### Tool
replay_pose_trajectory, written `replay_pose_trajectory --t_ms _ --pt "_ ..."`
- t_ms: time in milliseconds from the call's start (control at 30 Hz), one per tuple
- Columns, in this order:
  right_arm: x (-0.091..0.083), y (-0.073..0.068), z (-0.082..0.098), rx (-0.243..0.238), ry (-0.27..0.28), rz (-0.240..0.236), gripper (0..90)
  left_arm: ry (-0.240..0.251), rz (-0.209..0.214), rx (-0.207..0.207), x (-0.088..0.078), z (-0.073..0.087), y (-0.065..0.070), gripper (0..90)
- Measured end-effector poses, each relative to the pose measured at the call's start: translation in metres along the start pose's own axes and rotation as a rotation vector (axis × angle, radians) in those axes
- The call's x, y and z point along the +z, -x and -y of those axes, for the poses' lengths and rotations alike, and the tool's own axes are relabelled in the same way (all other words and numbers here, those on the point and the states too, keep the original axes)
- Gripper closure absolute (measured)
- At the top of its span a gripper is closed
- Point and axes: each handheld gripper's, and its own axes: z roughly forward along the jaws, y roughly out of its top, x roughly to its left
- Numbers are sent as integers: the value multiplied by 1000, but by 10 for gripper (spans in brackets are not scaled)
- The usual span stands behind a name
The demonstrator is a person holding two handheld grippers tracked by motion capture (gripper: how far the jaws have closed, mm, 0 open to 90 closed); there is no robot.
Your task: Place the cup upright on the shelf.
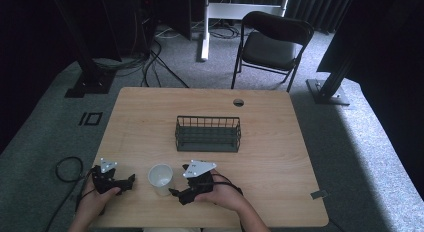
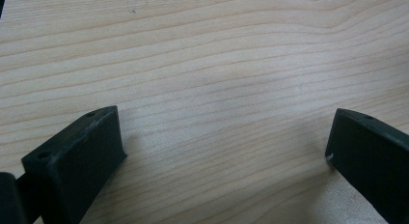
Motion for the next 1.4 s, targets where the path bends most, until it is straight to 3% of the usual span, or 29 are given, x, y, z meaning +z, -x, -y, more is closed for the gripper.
replay_pose_trajectory --t_ms 600,867,1133,1233,1400 --pt "28 -13 -10 -37 12 -37 111 1 0 -1 0 0 0 0" --pt "35 -13 -15 -26 25 -36 111 1 0 -1 0 0 0 0" --pt "40 -14 -18 -19 28 -24 113 1 0 0 0 0 0 0" --pt "40 -14 -20 -9 33 1 188 0 0 0 0 0 0 0" --pt "39 -12 -22 -3 36 11 192 1 0 -1 0 0 0 0"
